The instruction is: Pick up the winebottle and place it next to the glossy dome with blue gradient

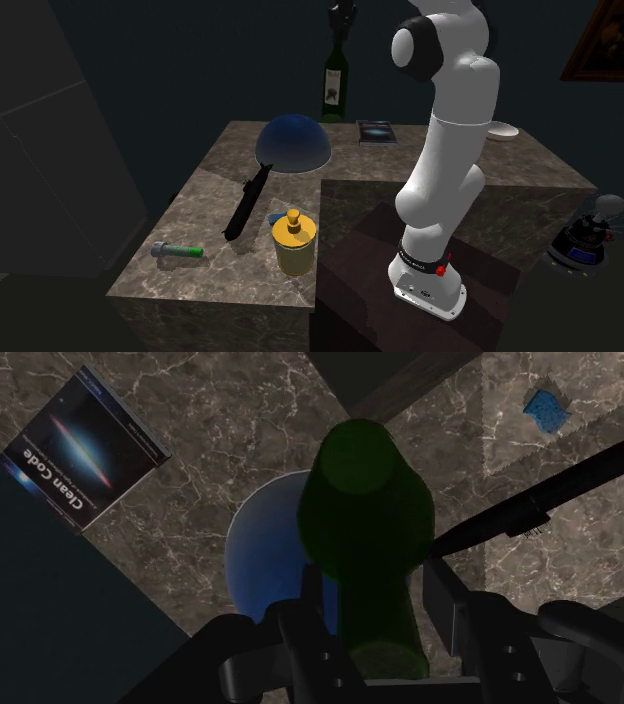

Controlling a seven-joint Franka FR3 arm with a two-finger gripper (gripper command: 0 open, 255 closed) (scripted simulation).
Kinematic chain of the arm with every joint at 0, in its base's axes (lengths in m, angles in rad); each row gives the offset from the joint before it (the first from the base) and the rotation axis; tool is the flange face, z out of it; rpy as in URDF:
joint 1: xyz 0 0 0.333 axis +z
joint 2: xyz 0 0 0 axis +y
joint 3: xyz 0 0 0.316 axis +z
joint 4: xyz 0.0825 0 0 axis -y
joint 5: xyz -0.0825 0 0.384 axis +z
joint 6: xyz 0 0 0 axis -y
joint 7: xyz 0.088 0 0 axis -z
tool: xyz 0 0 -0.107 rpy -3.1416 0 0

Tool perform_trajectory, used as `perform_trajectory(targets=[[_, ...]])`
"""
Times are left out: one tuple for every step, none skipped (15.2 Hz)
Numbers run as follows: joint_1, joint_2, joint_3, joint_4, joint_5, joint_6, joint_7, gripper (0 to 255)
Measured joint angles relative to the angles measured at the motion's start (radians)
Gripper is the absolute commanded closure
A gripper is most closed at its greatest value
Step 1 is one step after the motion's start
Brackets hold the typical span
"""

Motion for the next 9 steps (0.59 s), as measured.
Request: perform_trajectory(targets=[[-0.014,0.026,-0.01,0.023,0.01,0.001,-0.021,255],[-0.027,0.051,-0.019,0.048,0.019,0.0,-0.038,255],[-0.039,0.065,-0.026,0.046,0.026,0.014,-0.056,255],[-0.059,0.108,-0.037,0.093,0.043,0.009,-0.078,255],[-0.083,0.15,-0.047,0.144,0.06,-0.004,-0.103,255],[-0.094,0.176,-0.05,0.175,0.069,-0.011,-0.112,255],[-0.097,0.177,-0.052,0.166,0.07,-0.001,-0.119,255],[-0.096,0.173,-0.052,0.148,0.068,0.014,-0.12,255],[-0.092,0.163,-0.051,0.119,0.065,0.033,-0.12,255]])
